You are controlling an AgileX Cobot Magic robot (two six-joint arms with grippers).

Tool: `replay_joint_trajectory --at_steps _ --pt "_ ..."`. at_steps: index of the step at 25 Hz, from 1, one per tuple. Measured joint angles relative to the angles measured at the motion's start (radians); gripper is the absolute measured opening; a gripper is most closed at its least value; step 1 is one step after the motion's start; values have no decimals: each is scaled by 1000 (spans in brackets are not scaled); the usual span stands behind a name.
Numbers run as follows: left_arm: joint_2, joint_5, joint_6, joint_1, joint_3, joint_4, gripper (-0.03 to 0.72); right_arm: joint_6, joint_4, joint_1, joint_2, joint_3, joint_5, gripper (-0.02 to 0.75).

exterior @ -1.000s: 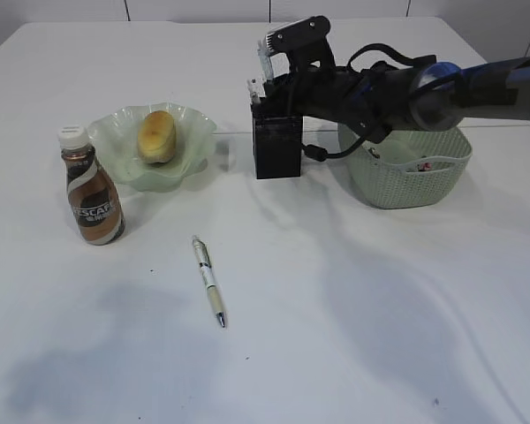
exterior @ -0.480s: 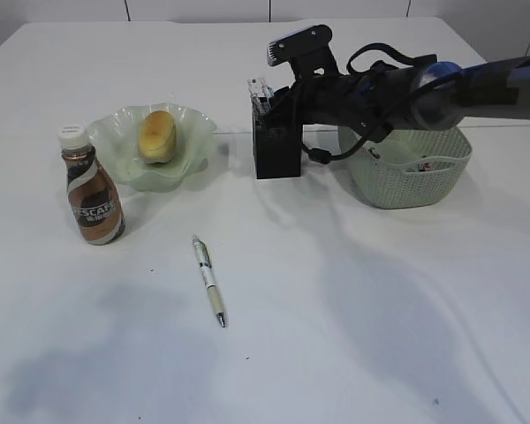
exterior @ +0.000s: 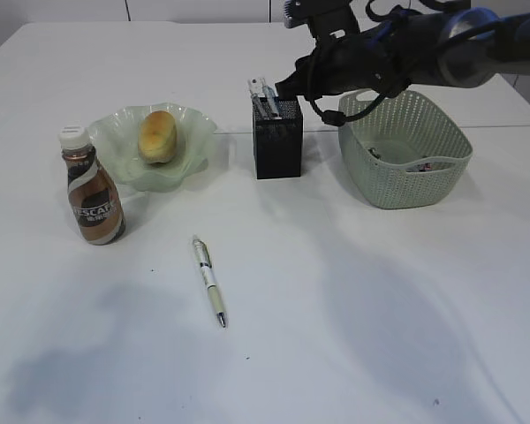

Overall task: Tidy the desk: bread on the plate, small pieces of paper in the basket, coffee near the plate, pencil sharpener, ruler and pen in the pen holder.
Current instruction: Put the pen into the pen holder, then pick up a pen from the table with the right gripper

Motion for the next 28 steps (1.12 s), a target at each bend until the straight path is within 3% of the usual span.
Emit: replay_joint_trajectory --at_steps 6,8,11,14,15,20,25,28 --pt "0 0 0 0 0 -2 466 2 117 4 -71 0 217 241" --pt "0 0 0 0 0 -8 466 2 117 4 -71 0 217 241" --pt "0 0 0 0 0 -20 466 -10 160 25 -144 0 408 233" --pt "0 0 0 0 0 -40 466 -25 175 33 -157 0 453 233" --pt "0 0 0 0 0 -50 466 -68 207 63 -183 0 582 233" --pt "0 0 0 0 0 -66 466 -87 250 98 -197 -10 776 233" --pt "0 0 0 0 0 -70 466 -119 367 126 -203 -70 1013 233" --pt "0 0 0 0 0 -74 466 -145 439 141 -204 -82 1066 233"
